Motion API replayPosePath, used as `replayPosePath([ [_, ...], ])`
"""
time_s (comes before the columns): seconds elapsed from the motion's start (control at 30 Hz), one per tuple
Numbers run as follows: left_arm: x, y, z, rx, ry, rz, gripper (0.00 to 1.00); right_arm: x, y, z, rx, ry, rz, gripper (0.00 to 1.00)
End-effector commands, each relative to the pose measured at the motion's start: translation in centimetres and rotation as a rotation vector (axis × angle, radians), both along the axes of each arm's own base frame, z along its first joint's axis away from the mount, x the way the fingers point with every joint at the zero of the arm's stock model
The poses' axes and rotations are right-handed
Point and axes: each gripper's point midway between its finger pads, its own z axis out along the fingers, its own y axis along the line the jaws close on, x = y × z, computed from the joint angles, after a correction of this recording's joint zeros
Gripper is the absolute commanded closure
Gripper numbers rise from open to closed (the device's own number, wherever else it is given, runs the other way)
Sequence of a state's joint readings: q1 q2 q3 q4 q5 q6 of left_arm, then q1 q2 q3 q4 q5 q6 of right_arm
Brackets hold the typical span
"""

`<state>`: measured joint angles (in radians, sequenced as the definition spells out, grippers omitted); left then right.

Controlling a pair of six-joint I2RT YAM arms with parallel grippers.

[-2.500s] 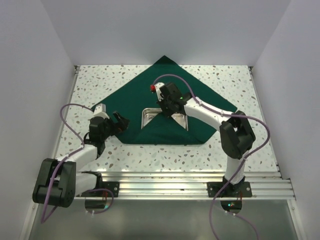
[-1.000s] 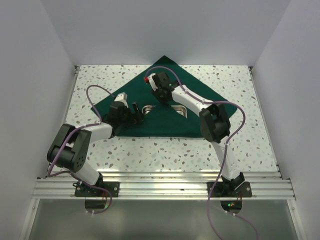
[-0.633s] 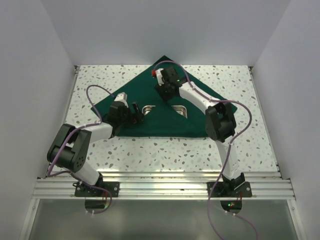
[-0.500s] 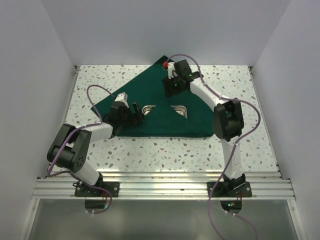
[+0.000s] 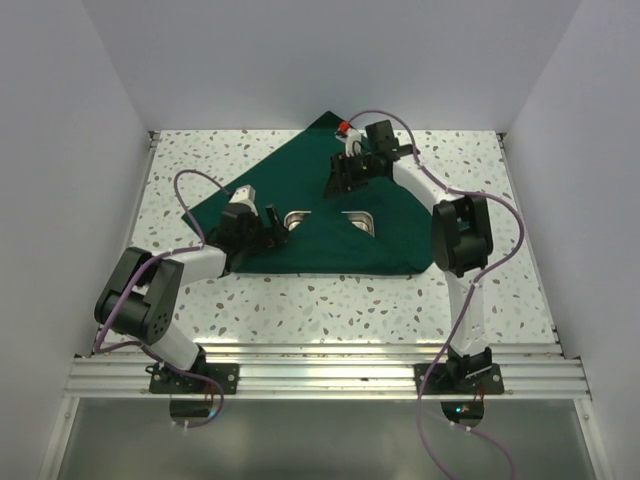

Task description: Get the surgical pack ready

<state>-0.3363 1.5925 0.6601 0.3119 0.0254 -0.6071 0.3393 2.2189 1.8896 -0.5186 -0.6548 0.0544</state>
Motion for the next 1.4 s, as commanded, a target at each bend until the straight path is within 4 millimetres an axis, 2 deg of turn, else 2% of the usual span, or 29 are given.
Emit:
replayPosePath([
  [0.0, 1.2, -0.2, 1.2, 0.019, -0.05, -0.006, 0.0, -0.7, 1.5, -0.2, 0.063, 0.026, 0.052, 0.37],
  [0.47, 1.4, -0.2, 1.9, 0.017, -0.064, -0.004, 0.0, -0.5, 1.1, -3.7, 0.002, 0.068, 0.033, 0.36],
  [0.63, 1.5, -0.3, 2.0, 0.014, -0.065, -0.002, 0.0, -0.9, 1.2, -4.9, -0.004, 0.098, 0.04, 0.39],
  [0.77, 1.7, -0.4, 2.3, 0.013, -0.072, -0.003, 0.0, -1.1, 1.4, -5.3, 0.008, 0.114, 0.046, 0.59],
  [0.8, 1.9, 0.0, 2.3, 0.028, -0.074, 0.017, 0.0, -1.1, 1.5, -5.3, 0.011, 0.114, 0.043, 0.73],
  [0.83, 1.9, 0.3, 2.3, 0.041, -0.072, 0.025, 0.0, -1.0, 1.5, -5.3, 0.011, 0.114, 0.039, 0.82],
  [0.9, 2.6, 1.8, 3.1, 0.083, -0.078, 0.079, 0.0, -0.6, 1.5, -5.5, 0.011, 0.11, 0.015, 0.98],
  [0.97, 3.3, 3.7, 4.3, 0.113, -0.101, 0.146, 0.0, -0.2, 1.5, -5.4, 0.007, 0.107, 0.001, 1.0],
  [1.13, 3.3, 7.7, 7.4, 0.149, -0.143, 0.267, 0.0, 0.4, 1.3, -6.3, -0.021, 0.131, -0.016, 1.0],
  [1.37, 2.7, 13.6, 9.1, 0.198, -0.144, 0.466, 0.0, 0.3, 1.2, -7.7, -0.032, 0.172, -0.03, 1.0],
])
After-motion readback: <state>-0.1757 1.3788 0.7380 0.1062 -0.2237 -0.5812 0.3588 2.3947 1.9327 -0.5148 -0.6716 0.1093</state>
